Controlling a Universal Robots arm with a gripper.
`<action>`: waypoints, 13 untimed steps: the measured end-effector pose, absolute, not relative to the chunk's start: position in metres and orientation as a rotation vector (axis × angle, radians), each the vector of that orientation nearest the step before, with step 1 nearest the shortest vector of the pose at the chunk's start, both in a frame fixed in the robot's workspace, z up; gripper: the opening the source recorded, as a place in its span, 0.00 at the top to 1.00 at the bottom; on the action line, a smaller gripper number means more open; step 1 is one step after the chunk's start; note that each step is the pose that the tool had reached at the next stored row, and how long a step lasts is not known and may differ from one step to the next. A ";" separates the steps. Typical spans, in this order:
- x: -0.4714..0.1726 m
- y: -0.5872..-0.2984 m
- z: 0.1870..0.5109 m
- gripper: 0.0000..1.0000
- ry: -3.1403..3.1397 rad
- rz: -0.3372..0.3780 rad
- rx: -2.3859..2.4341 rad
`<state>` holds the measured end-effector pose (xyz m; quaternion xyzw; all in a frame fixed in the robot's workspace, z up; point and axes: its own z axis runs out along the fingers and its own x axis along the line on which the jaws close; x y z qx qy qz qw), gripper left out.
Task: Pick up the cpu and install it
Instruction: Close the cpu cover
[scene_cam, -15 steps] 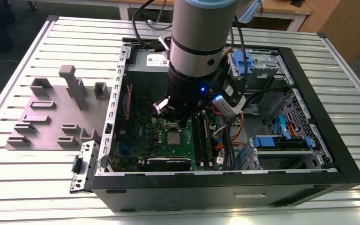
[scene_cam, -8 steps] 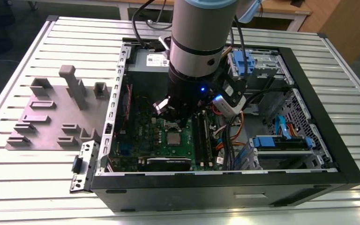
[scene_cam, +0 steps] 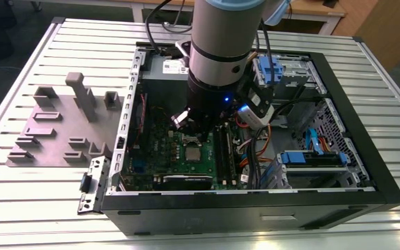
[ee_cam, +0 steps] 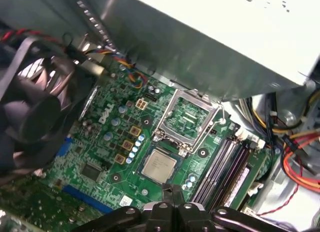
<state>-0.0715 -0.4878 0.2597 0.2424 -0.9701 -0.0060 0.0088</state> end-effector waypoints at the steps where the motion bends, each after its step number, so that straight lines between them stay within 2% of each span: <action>1: -0.071 -0.488 0.259 0.89 -3.024 -0.018 0.784; 13: -0.069 -0.488 0.258 0.89 -2.960 -0.012 1.022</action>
